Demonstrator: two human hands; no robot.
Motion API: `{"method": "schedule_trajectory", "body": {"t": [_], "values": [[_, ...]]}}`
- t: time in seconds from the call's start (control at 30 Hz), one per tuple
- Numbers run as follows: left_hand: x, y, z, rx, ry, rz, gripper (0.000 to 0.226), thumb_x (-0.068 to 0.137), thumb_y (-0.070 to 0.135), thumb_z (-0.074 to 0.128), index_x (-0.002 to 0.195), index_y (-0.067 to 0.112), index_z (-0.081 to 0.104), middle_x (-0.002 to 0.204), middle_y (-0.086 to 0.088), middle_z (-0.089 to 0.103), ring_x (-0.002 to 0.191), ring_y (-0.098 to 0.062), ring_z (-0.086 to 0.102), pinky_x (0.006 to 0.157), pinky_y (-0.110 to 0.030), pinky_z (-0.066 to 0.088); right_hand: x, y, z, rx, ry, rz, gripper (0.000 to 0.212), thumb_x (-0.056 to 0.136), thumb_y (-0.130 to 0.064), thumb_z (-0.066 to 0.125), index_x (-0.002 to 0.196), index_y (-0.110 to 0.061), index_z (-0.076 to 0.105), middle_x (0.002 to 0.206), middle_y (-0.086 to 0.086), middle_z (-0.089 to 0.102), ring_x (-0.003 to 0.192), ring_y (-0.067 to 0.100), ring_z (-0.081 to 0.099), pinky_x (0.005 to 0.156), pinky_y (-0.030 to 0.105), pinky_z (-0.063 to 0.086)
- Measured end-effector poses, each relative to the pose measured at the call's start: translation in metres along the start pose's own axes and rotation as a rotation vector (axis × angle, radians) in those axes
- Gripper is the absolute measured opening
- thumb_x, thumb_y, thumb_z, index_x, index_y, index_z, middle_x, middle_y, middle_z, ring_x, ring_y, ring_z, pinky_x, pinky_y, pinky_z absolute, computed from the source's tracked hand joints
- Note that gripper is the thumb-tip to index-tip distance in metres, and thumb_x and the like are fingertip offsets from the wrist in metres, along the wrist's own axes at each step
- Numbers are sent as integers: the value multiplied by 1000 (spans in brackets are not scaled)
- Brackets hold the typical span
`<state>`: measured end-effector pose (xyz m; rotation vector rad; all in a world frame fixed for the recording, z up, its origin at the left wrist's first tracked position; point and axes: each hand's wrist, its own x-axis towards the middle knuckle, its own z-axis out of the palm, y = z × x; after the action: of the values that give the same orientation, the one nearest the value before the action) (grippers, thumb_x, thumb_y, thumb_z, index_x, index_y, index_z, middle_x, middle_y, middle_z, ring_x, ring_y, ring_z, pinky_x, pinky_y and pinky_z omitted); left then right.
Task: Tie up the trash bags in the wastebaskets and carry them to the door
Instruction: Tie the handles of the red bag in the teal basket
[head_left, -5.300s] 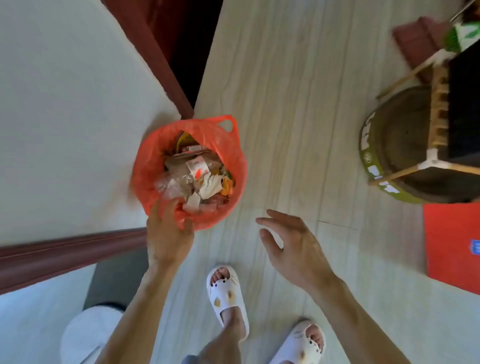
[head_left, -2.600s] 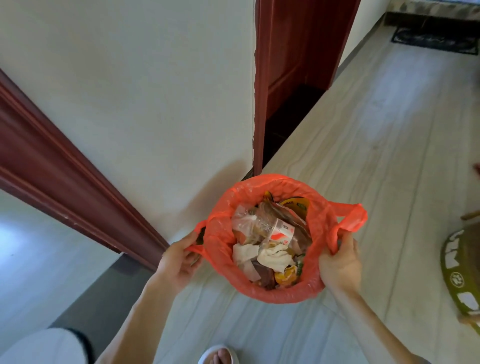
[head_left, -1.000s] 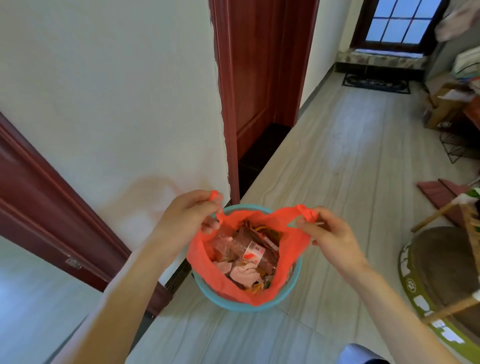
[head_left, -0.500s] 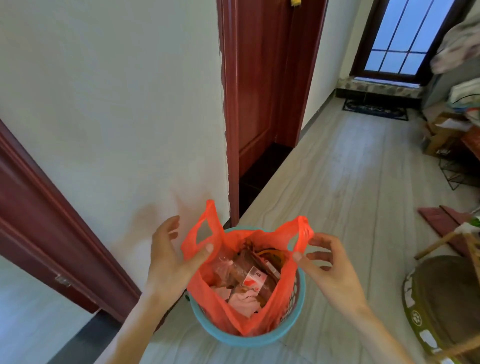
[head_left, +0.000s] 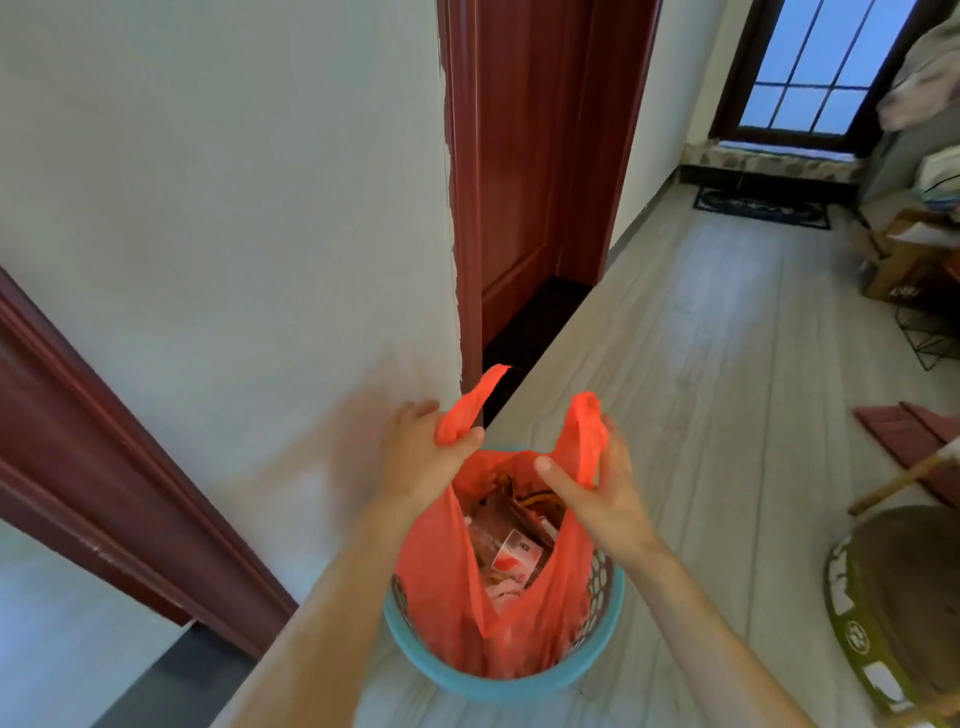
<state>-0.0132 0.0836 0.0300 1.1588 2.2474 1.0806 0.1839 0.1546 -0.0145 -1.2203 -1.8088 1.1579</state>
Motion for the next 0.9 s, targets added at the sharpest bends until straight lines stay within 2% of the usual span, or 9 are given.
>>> {"method": "schedule_trajectory", "body": {"t": [0.1, 0.17, 0.2, 0.27, 0.33, 0.47, 0.63, 0.8, 0.9], "values": [[-14, 9, 25, -265, 17, -115, 50, 100, 44, 40, 69, 13, 64, 67, -7, 69, 63, -17, 62, 81, -44, 53, 0, -3, 12, -71, 31, 11, 32, 98, -49, 46, 125, -39, 58, 92, -23, 71, 84, -7, 65, 66, -6, 36], [-26, 9, 37, -357, -37, -52, 49, 100, 50, 37, 100, 12, 67, 85, -22, 65, 56, -14, 55, 78, -48, 52, -10, 10, 18, -132, 12, -45, 29, 102, -41, 42, 128, -48, 53, 108, -44, 61, 97, -26, 55, 78, -8, 34], [-29, 6, 42, -344, -103, 29, 43, 97, 58, 39, 116, 29, 64, 92, -16, 65, 66, -4, 60, 83, -43, 54, -14, 20, 22, -154, 13, -71, 33, 102, -35, 44, 132, -47, 52, 119, -42, 57, 106, -24, 53, 87, -1, 39], [-31, 4, 46, -348, -285, 141, 36, 92, 58, 53, 125, 46, 57, 94, 1, 72, 89, -4, 68, 92, -34, 52, -20, 44, 31, -241, 54, -105, 31, 97, -33, 43, 124, -32, 59, 115, -15, 70, 106, 7, 67, 88, 28, 53], [-31, -1, 50, -384, -409, 174, 31, 87, 45, 69, 117, 45, 63, 91, 5, 74, 84, -9, 68, 92, -30, 52, -26, 58, 36, -358, 69, -138, 36, 91, -40, 40, 112, -19, 60, 100, 3, 72, 94, 28, 68, 79, 42, 54], [-32, -14, 61, -332, -378, 119, 6, 85, 38, 73, 89, 35, 71, 79, 8, 74, 79, -7, 69, 86, -33, 53, -28, 56, 35, -419, 2, -283, 34, 91, -44, 39, 102, -19, 59, 87, -1, 72, 80, 22, 65, 69, 40, 52], [-31, -18, 67, -269, -228, 15, 27, 90, 38, 66, 70, 21, 73, 62, 11, 70, 60, -5, 64, 67, -32, 51, -40, 57, 32, -383, -61, -246, 24, 89, -46, 54, 93, -22, 55, 86, -3, 65, 81, 18, 60, 72, 34, 47], [-17, -5, 54, -861, -112, -286, 32, 93, 30, 64, 65, 15, 57, 46, 6, 36, 40, -10, 34, 39, -23, 30, -44, 68, 25, -461, -136, -283, 44, 88, -62, 50, 122, -35, 58, 133, -19, 52, 128, 4, 41, 113, 27, 29], [-14, -7, 56, -1175, -168, -526, 30, 93, 24, 65, 67, 17, 52, 48, 5, 33, 39, -8, 31, 37, -20, 29, -42, 64, 31, -432, -19, -292, 39, 100, -56, 27, 98, -33, 58, 103, -8, 68, 100, 14, 61, 92, 36, 49]]}}
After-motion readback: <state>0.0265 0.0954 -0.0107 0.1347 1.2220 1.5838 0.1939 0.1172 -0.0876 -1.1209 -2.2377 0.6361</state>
